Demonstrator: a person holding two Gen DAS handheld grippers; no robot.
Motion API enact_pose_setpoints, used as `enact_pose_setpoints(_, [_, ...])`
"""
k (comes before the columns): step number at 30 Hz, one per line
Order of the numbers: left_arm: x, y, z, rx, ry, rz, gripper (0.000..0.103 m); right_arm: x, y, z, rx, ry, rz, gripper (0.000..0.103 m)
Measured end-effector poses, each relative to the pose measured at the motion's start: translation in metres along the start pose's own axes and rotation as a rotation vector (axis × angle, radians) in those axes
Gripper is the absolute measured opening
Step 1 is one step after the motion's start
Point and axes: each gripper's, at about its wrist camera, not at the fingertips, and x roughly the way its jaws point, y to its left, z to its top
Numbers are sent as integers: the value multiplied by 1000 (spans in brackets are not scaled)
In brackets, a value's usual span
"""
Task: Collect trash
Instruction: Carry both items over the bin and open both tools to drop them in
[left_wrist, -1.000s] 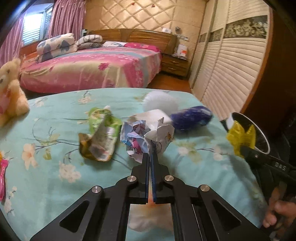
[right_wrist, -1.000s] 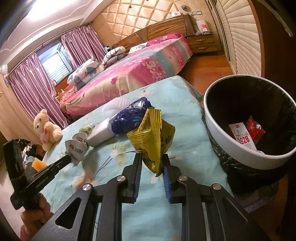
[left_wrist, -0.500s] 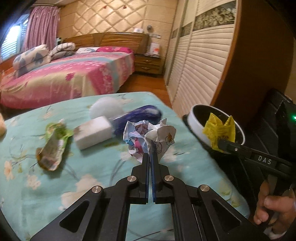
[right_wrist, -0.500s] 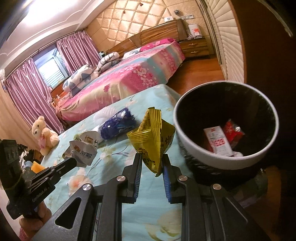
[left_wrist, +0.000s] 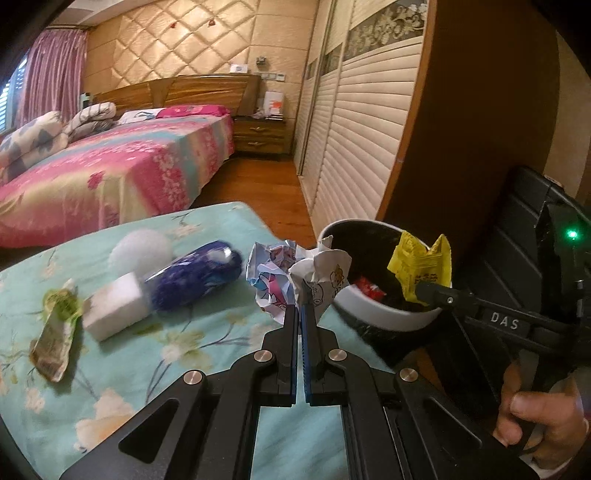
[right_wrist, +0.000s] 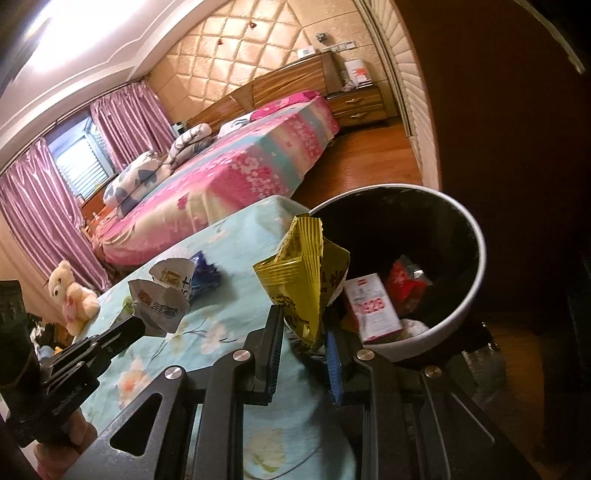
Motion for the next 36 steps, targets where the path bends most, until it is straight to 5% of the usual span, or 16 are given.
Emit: enact_pose_setpoints(36, [107,-68,39,74,84,-61,0,21,-58,28,54,57,-73,25])
